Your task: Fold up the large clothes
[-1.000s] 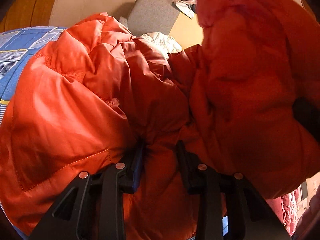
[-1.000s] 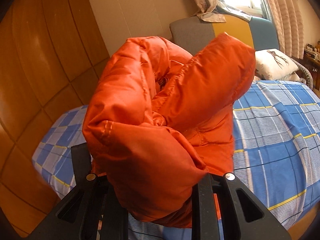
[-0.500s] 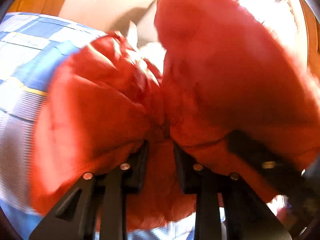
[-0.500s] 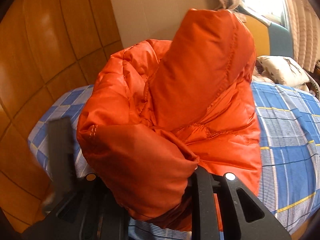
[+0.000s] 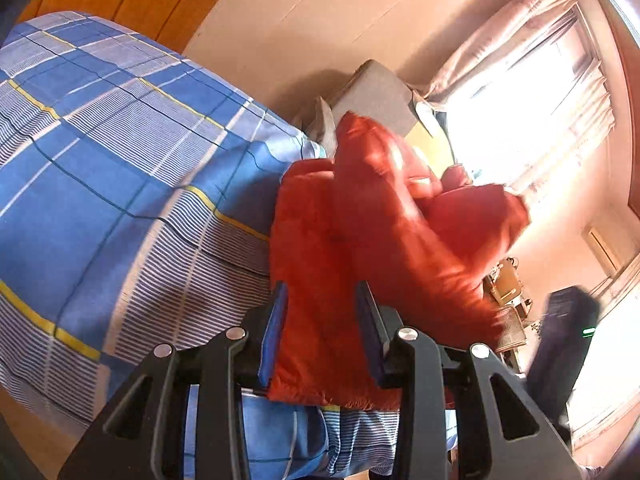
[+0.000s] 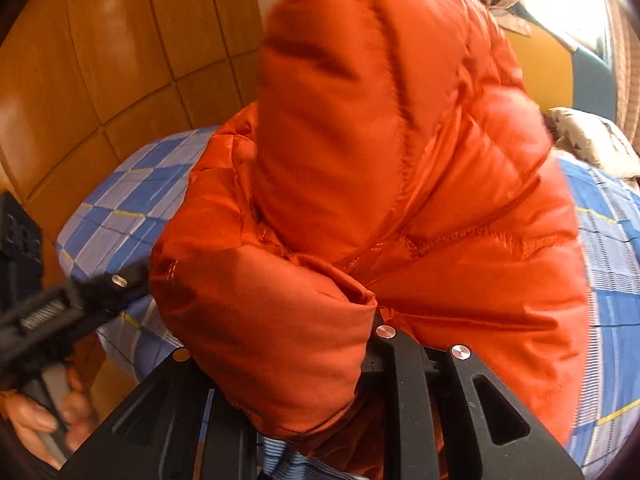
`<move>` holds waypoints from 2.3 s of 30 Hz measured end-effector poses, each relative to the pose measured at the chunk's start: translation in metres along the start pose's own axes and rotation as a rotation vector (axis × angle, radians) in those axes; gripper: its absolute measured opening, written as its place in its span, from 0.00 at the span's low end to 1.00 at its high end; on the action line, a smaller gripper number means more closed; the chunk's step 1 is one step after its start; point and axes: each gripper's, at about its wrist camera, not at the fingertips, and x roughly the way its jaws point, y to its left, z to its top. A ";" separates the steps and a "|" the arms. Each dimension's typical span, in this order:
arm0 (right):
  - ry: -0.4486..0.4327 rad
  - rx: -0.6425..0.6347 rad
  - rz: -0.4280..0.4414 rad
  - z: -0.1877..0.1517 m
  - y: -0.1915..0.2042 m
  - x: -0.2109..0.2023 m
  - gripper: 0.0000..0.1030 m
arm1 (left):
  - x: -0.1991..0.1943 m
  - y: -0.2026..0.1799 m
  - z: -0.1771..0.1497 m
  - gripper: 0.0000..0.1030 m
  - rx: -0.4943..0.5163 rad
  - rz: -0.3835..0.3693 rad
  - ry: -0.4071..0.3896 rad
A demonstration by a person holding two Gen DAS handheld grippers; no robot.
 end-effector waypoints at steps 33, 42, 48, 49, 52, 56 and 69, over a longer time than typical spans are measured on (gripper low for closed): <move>-0.044 -0.008 0.159 -0.005 0.012 -0.043 0.72 | -0.016 0.022 -0.015 0.46 0.009 0.136 0.029; 0.001 -0.150 0.097 -0.008 0.045 -0.008 0.74 | -0.050 0.047 -0.032 0.46 -0.012 0.218 0.030; 0.073 -0.333 -0.010 -0.024 0.069 0.029 0.75 | -0.082 0.057 -0.060 0.46 0.008 0.323 0.056; 0.076 -0.334 -0.013 -0.025 0.067 0.029 0.75 | -0.086 0.057 -0.065 0.46 0.019 0.339 0.061; 0.080 -0.339 -0.019 -0.021 0.070 0.023 0.80 | -0.097 0.055 -0.075 0.47 0.028 0.363 0.055; 0.055 -0.340 -0.012 -0.016 0.079 0.011 0.82 | -0.103 0.053 -0.082 0.49 0.039 0.379 0.053; -0.039 -0.302 0.224 0.007 0.041 -0.072 0.90 | -0.107 0.053 -0.093 0.57 0.057 0.463 0.033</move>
